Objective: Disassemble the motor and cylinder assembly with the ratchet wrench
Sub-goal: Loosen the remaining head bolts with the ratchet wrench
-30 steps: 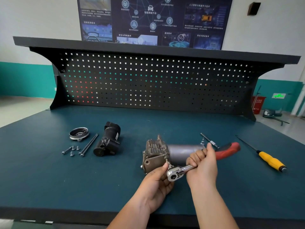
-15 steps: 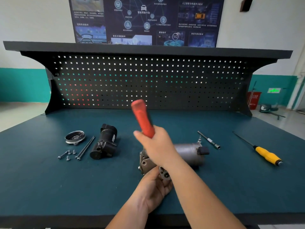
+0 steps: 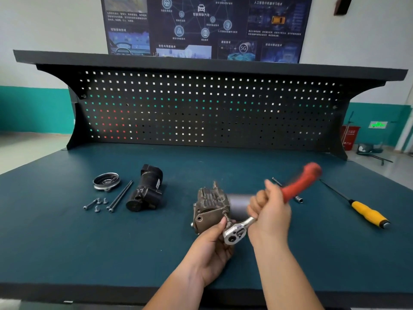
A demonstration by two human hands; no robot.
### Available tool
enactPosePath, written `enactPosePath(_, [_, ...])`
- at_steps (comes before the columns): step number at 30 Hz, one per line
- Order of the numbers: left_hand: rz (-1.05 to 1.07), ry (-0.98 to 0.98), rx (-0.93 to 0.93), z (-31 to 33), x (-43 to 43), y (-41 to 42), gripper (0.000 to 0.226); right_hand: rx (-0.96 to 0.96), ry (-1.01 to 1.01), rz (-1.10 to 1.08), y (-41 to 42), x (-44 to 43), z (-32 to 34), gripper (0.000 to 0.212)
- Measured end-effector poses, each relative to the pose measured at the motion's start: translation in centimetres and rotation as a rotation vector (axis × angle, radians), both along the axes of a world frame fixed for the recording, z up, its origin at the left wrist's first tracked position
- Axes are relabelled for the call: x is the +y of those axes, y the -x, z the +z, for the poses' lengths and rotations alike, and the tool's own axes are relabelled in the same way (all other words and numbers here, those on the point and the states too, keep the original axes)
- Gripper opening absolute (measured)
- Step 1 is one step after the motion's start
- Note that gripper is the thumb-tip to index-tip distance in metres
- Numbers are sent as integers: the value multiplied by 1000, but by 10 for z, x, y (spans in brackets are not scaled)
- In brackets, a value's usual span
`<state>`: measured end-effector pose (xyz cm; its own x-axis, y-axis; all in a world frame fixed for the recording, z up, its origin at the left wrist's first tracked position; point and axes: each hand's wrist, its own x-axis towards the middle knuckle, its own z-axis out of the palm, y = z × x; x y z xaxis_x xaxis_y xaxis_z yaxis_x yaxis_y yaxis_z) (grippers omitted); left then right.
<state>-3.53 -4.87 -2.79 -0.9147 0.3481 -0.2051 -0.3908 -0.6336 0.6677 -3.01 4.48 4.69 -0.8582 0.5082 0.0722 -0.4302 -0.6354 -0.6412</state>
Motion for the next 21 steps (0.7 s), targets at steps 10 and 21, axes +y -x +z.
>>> enactPosePath(10, [0, 31, -21, 4, 0, -4, 18, -16, 6, -5, 0, 3, -1, 38])
enactPosePath(21, [-32, 64, 38, 4, -1, -5, 15, 75, -1434, 304, 14, -49, 28, 38])
